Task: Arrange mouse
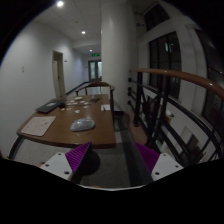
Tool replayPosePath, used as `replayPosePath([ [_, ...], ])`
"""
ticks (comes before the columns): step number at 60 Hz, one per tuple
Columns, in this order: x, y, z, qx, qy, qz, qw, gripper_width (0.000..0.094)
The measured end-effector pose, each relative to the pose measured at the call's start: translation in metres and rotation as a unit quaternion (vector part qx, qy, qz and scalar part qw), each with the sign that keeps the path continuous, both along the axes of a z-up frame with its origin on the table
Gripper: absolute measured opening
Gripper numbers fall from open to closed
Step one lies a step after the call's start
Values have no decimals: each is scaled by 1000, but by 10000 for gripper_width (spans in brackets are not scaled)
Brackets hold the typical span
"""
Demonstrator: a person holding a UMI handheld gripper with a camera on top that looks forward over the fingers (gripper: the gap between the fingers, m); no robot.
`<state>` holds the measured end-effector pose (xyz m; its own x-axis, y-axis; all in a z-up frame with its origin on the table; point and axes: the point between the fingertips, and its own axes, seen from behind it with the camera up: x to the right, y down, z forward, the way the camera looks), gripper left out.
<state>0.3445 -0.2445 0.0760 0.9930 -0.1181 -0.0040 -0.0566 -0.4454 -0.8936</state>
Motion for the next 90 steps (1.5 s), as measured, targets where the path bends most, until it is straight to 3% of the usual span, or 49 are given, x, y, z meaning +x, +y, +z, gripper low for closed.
replayPosePath([
  [16,-110,93,-46,-10,16,95,995,850],
  [25,-160,153,-74,-39,37,114,992,849],
  [47,-164,274,-90,-74,27,66,995,853],
  [49,-164,284,-92,-79,26,54,995,836],
  [53,-148,293,-95,-91,2,13,996,536],
  [62,-148,295,-94,-84,23,9,996,399],
  [67,-146,286,-88,-86,56,-7,995,367],
  [76,-177,276,22,7,23,-12,1000,358],
  [84,-297,265,107,75,48,41,995,365],
  [90,-386,252,106,81,47,71,993,374],
])
